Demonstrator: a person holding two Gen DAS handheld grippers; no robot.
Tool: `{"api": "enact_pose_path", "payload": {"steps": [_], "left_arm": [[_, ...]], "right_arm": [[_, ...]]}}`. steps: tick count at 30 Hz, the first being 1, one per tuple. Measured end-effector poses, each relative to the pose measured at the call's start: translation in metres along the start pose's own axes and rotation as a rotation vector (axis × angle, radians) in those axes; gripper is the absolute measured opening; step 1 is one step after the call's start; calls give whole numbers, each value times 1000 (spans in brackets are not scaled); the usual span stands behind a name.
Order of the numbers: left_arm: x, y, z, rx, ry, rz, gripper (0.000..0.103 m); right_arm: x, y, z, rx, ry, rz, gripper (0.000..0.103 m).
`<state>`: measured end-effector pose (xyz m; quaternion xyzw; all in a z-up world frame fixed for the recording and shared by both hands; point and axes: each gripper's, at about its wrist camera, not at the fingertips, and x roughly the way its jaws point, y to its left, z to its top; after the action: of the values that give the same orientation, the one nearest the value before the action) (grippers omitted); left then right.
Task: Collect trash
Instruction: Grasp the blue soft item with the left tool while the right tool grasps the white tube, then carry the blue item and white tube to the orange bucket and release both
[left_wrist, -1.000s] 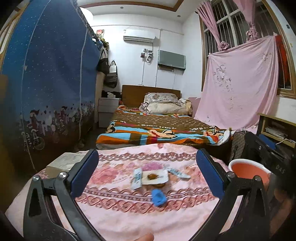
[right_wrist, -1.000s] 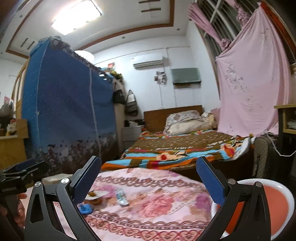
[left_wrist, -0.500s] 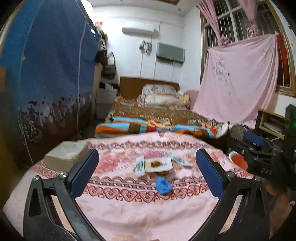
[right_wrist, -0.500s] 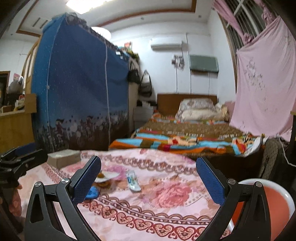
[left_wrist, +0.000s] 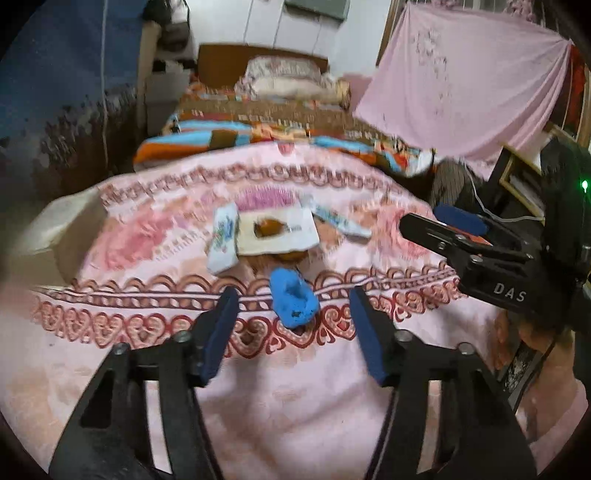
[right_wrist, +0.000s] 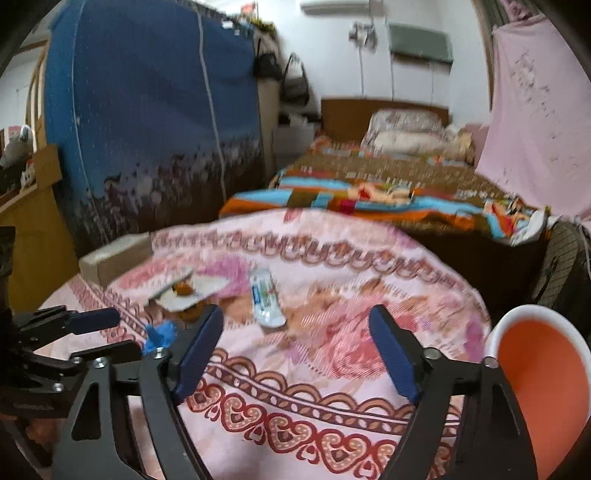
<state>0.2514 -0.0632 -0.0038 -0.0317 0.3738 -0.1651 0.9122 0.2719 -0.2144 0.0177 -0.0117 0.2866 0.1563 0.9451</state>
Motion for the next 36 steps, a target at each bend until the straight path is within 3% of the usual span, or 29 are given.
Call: {"api": "enact_pose_path", "payload": {"steps": [4, 8, 11, 13, 18, 21, 28, 33, 36], "left_arm": [[18, 5, 4, -27, 86, -4, 24], [19, 10, 7, -60, 84, -16, 14], [20, 12, 5, -71, 83, -27, 14], [20, 15, 6, -81, 78, -39, 14], [18, 19, 4, -106, 77, -57, 14], [17, 19, 4, -108, 72, -57, 13], [-1, 20, -1, -111, 6, -79, 13], [-26, 11, -5, -63, -111, -75, 13], [-41, 1, -7, -8, -185, -63, 13]], "right_arm": [[22, 1, 2, 2, 106, 40, 63], [40, 10, 8, -44, 158, 42, 61], [56, 19, 10, -89, 198, 23, 57], [66, 22, 9, -104, 225, 22, 47], [73, 18, 7, -89, 251, 55, 35], [70, 18, 6, -84, 244, 69, 22], [53, 22, 5, -86, 186, 68, 21], [17, 17, 3, -35, 63, 71, 21], [-14, 13, 0, -5, -60, 64, 21]]}}
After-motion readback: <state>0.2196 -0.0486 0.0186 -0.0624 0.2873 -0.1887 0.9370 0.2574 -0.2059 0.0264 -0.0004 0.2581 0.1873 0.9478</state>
